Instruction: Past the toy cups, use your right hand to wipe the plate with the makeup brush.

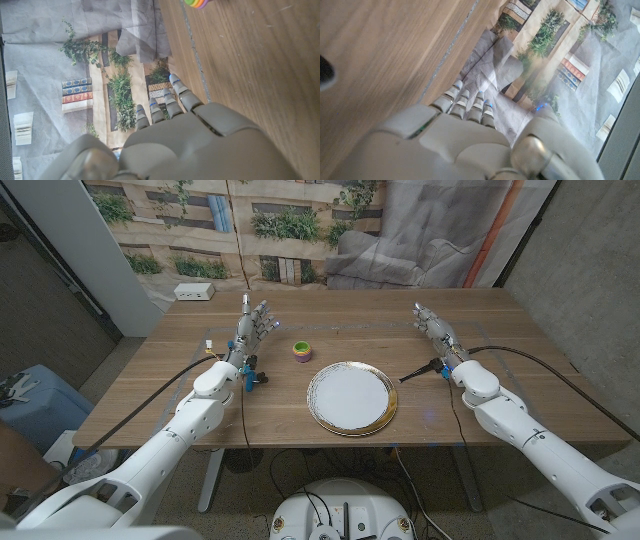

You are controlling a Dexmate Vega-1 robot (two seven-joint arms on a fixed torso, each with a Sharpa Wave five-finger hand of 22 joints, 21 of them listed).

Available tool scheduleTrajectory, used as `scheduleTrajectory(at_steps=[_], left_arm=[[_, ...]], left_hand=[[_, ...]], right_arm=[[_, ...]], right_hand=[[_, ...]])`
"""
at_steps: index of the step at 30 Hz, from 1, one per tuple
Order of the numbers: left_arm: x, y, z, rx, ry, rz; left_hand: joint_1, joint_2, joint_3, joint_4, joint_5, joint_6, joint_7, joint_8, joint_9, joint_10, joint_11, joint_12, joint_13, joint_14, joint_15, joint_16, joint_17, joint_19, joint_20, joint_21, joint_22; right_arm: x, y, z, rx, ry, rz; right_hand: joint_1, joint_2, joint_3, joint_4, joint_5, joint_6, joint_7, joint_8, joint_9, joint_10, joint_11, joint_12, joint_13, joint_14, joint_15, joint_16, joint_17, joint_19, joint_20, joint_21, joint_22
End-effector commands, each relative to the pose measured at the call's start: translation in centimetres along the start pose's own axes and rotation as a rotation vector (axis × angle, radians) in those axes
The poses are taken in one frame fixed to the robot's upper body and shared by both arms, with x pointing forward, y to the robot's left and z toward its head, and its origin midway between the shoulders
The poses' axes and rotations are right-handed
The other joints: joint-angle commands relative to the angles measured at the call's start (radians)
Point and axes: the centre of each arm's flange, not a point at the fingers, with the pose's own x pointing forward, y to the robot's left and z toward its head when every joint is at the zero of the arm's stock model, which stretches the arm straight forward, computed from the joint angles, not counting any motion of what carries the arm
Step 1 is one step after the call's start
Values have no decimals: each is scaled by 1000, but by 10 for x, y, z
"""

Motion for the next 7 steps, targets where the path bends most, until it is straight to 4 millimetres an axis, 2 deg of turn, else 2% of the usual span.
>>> scheduleTrajectory(at_steps=[1, 7], left_arm=[[0, 0, 0, 0, 0, 0], [0, 0, 0, 0, 0, 0]], left_hand=[[-1, 15, -1, 7, 4, -3, -8, 3, 2, 3, -7, 7, 3, 7, -13, 3, 2, 8, 1, 7, 5], [-1, 15, -1, 7, 4, -2, -8, 4, 2, 3, -7, 7, 3, 7, -14, 3, 2, 8, 1, 7, 5]], right_arm=[[-2, -1, -12, 344, -86, -75], [2, 3, -16, 361, -80, -91]], right_hand=[[-25, 4, -3, 13, 1, -8, 20, 3, -1, -10, 11, 4, 1, -9, 7, -4, 2, -9, -2, 0, -1], [-55, 2, -13, 26, 3, -13, 24, 5, -1, -15, 17, 6, 1, -12, 16, -5, 1, -18, 0, 0, -1]])
